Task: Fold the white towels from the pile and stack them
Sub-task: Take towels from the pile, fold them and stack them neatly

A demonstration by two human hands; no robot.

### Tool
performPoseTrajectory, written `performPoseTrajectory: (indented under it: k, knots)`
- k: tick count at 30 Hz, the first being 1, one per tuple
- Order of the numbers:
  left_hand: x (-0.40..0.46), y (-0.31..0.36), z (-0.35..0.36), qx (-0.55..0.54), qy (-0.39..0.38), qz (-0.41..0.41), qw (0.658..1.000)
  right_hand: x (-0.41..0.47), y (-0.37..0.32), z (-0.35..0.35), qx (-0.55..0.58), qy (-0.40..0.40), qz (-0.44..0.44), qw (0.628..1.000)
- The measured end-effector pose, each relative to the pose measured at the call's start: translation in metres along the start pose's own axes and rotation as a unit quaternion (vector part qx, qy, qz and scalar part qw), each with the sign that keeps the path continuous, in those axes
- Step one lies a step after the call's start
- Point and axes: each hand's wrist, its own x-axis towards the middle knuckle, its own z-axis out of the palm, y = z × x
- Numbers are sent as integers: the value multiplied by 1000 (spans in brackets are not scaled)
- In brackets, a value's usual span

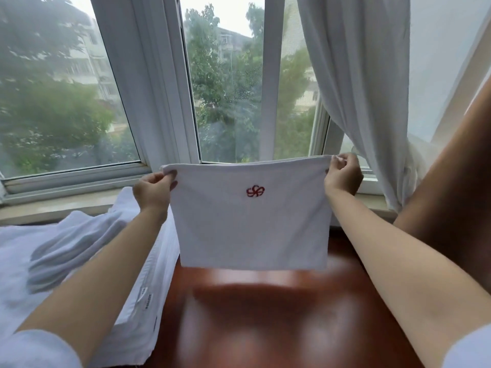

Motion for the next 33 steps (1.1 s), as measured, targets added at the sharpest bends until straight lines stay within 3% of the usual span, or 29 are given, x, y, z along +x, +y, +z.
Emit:
performPoseTrajectory:
  k: [5, 7, 10, 18, 24, 29, 33]
  knots:
    - [-39, -32, -26, 38, 1, 77, 996, -29, 28, -20, 11, 45, -50, 998]
    - [-64, -61, -44, 107, -8, 77, 991, -56, 61, -32, -62, 56, -56, 995]
    - [-97, -96, -66, 230, -41, 83, 969, -92, 104, -53, -164, 50, 6, 985]
    - [-149, -174, -122, 358, -115, -59, 925, -133, 169, -86, -333, -140, 88, 928]
    - [-130, -191, -105, 378, -130, -51, 915, -131, 184, -65, -285, -157, 154, 933]
    - [-96, -196, -68, 392, -124, -33, 911, -101, 195, -29, -260, -164, 145, 940]
    - [-69, -212, -40, 402, -129, -41, 906, -84, 209, -4, -302, -167, 131, 929]
